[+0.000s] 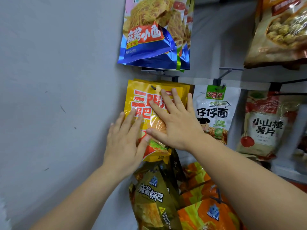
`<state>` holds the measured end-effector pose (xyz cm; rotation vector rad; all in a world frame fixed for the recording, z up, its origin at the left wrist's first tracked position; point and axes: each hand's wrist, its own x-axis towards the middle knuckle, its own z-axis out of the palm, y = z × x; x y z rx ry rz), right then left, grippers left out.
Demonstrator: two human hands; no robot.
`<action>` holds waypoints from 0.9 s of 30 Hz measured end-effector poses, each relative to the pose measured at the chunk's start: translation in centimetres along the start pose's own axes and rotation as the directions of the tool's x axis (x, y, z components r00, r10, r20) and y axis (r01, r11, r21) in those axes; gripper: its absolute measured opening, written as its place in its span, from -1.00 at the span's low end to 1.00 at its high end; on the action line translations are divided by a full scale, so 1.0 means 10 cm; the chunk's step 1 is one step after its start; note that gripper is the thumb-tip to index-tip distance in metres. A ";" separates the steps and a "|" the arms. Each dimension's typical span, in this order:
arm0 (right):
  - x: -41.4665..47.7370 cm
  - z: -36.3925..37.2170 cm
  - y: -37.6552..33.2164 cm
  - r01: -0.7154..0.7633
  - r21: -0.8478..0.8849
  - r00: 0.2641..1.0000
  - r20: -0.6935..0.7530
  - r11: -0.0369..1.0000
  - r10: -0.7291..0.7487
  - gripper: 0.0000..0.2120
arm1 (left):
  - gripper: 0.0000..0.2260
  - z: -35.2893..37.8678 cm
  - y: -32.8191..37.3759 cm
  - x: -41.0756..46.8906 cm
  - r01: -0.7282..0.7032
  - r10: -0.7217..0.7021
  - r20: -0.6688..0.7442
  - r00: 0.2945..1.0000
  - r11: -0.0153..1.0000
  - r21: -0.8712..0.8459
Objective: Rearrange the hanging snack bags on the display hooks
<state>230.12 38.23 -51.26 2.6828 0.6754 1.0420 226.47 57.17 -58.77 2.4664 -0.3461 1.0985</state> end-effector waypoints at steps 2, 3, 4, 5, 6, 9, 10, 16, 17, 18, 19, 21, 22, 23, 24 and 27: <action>-0.03 0.04 -0.01 -0.011 0.009 1.000 -0.002 1.000 0.011 -0.15 | -0.30 0.06 -0.05 0.00 0.008 -0.012 0.091 0.996 0.999 0.037; -0.02 0.05 -0.01 -0.018 0.001 1.000 0.009 1.000 0.018 -0.16 | -0.28 0.08 -0.08 0.02 0.009 -0.015 0.106 0.994 0.999 0.054; -0.01 0.06 -0.02 -0.025 -0.009 0.999 0.023 1.000 0.025 -0.16 | -0.28 0.09 -0.10 0.04 0.007 -0.014 0.114 0.993 0.998 0.063; 0.01 0.06 -0.03 -0.033 -0.015 0.999 0.036 0.999 0.033 -0.16 | -0.28 0.10 -0.12 0.06 0.003 -0.011 0.121 0.993 0.998 0.068; 0.03 0.07 -0.03 -0.039 -0.014 0.998 0.042 0.999 0.040 -0.16 | -0.27 0.09 -0.14 0.08 0.000 -0.009 0.131 0.991 0.998 0.069; 0.05 0.08 -0.06 -0.054 -0.007 0.997 0.049 0.999 0.054 -0.15 | -0.24 0.09 -0.19 0.10 -0.012 0.002 0.158 0.988 0.998 0.064; 0.04 0.08 -0.06 -0.053 -0.004 0.997 0.050 0.999 0.053 -0.15 | -0.23 0.08 -0.21 0.10 -0.017 0.006 0.165 0.986 0.998 0.065; -0.09 -0.04 0.00 -0.035 0.001 0.998 0.056 0.999 0.035 -0.22 | -0.24 -0.01 -0.13 0.09 0.006 -0.008 0.133 0.991 1.000 0.013; -0.12 -0.07 0.02 -0.035 0.006 0.997 0.063 0.999 0.035 -0.23 | -0.25 -0.02 -0.09 0.08 0.016 -0.015 0.125 0.992 1.000 0.000; -0.14 -0.09 0.04 -0.033 0.013 0.997 0.070 0.999 0.032 -0.25 | -0.26 -0.03 -0.06 0.08 0.020 -0.019 0.114 0.993 1.000 -0.008; -0.18 -0.11 0.07 -0.032 0.024 0.997 0.077 0.999 0.030 -0.25 | -0.26 -0.05 -0.03 0.08 0.022 -0.022 0.097 0.995 1.000 -0.006; -0.24 -0.18 0.13 -0.037 0.041 0.995 0.094 0.998 0.033 -0.25 | -0.27 -0.09 0.05 0.09 0.040 -0.041 0.062 0.997 0.999 0.017; -0.26 -0.21 0.16 -0.041 0.067 0.995 0.093 0.997 0.034 -0.24 | -0.27 -0.11 0.10 0.10 0.052 -0.053 0.056 0.997 0.998 0.024; -0.30 -0.27 0.17 -0.047 0.099 0.994 0.107 0.994 0.037 -0.24 | -0.27 -0.12 0.15 0.11 0.052 -0.054 0.034 0.998 0.997 0.048; -0.35 -0.33 0.19 -0.050 0.122 0.992 0.117 0.991 0.036 -0.24 | -0.28 -0.13 0.20 0.12 0.053 -0.054 0.015 0.998 0.996 0.067; -0.51 -0.61 0.25 -0.068 0.253 0.996 0.065 0.965 0.053 -0.28 | -0.31 -0.19 0.35 0.20 0.048 -0.046 -0.021 0.999 0.992 0.118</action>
